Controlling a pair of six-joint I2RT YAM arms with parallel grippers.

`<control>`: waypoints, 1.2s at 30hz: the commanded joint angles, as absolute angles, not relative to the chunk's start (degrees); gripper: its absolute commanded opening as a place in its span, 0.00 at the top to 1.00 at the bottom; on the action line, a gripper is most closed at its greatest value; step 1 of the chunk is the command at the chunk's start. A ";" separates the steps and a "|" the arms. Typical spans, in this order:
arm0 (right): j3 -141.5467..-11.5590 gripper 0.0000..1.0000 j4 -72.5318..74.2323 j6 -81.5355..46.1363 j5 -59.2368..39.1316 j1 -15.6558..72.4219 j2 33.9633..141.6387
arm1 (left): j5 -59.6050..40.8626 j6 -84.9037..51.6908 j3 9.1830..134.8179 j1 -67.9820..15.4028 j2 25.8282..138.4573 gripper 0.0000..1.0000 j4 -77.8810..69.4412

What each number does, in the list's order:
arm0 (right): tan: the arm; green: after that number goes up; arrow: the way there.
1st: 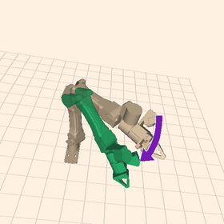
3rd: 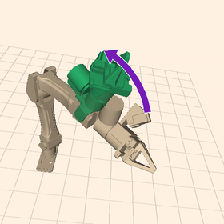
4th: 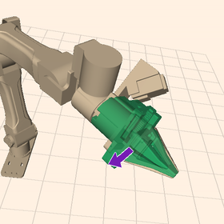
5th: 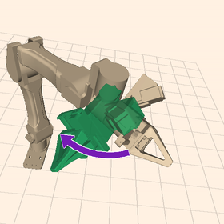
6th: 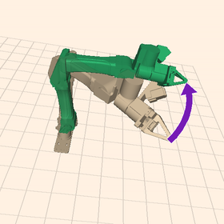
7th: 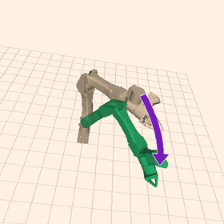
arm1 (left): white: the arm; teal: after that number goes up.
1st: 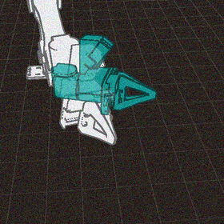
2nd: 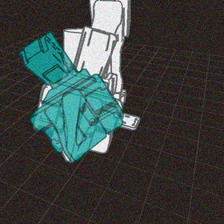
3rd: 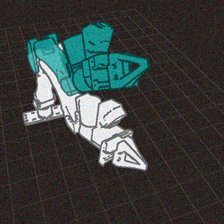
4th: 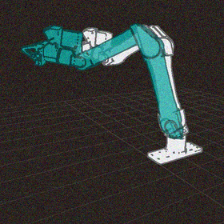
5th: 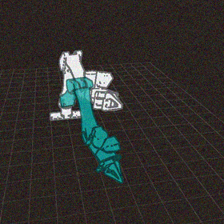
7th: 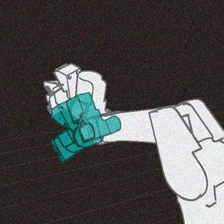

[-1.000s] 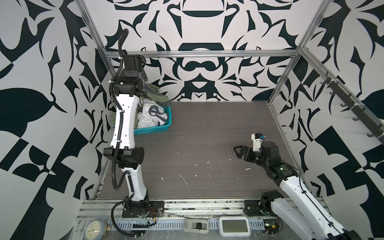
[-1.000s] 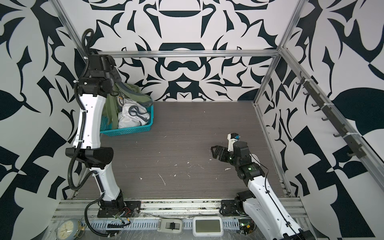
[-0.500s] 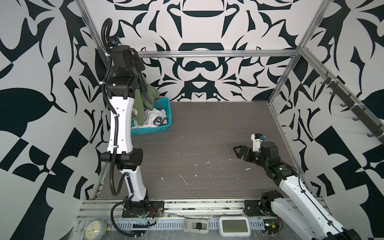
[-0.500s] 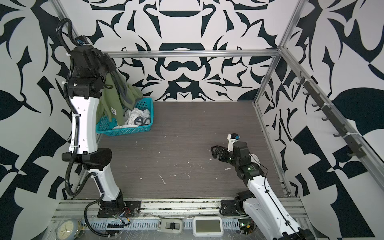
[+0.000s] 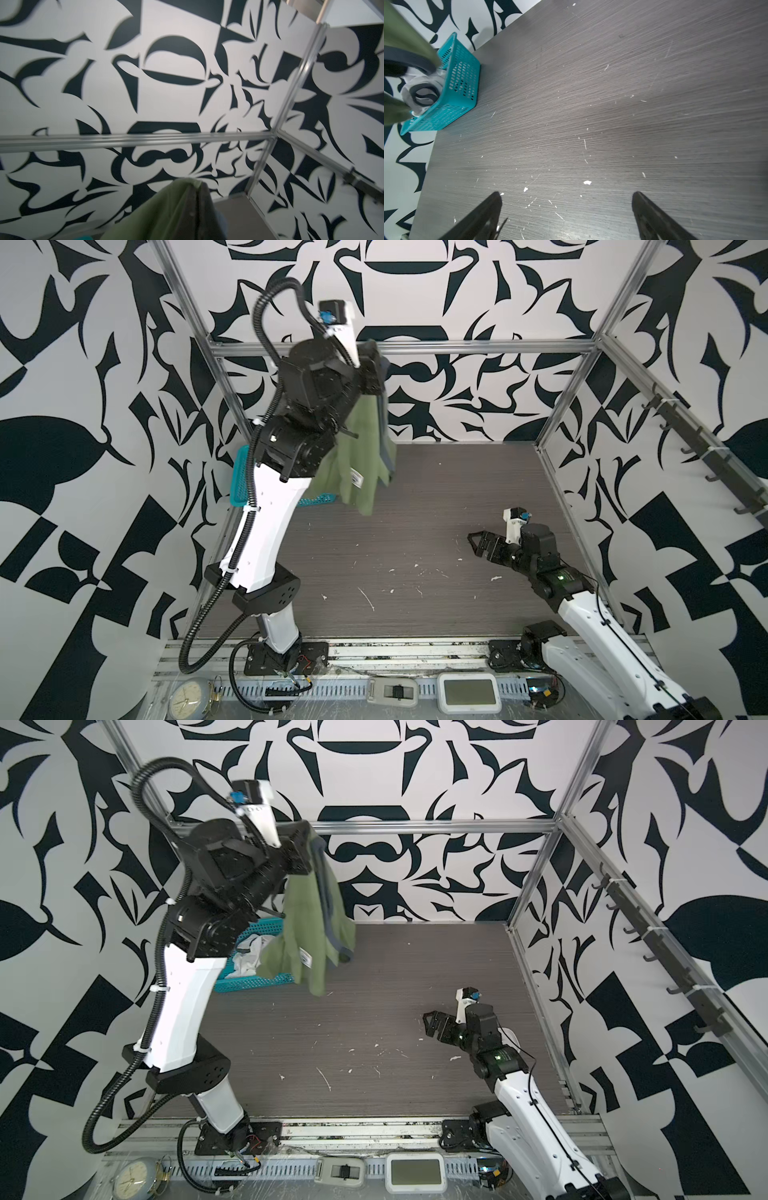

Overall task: Fold and stack the tank tops
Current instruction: 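Lay the green tank top on the table center with the left gripper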

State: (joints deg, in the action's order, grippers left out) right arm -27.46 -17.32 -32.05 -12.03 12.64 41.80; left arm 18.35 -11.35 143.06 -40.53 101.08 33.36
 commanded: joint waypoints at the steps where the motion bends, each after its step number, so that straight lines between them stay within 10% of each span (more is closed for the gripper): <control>1: -30.21 0.01 -21.30 -33.19 -6.02 13.01 38.73 | 19.45 -15.37 133.43 -44.85 102.31 1.00 32.21; 6: -32.47 0.01 -26.83 -34.01 1.09 13.01 34.52 | 11.17 -27.10 117.93 -47.50 107.56 1.00 29.48; 11: -32.39 0.02 -26.86 -32.77 0.92 13.01 33.39 | 8.86 -31.80 113.76 -49.42 113.46 0.40 37.90; 14: -32.87 0.03 -27.17 -31.53 -1.47 13.01 35.59 | 13.17 -35.94 101.69 -49.99 107.52 0.23 37.50; 23: -32.22 0.07 -25.81 -30.15 -5.05 13.01 44.05 | 12.31 -44.78 74.81 -57.53 98.16 0.23 33.08; 36: -32.26 0.11 -22.94 -30.94 -5.90 13.02 51.22 | 14.68 -43.96 83.16 -59.95 114.32 0.45 35.75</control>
State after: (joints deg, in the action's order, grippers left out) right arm -30.87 -24.21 -31.33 -6.20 12.64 50.37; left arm 12.84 -43.79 80.47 -60.12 112.60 32.80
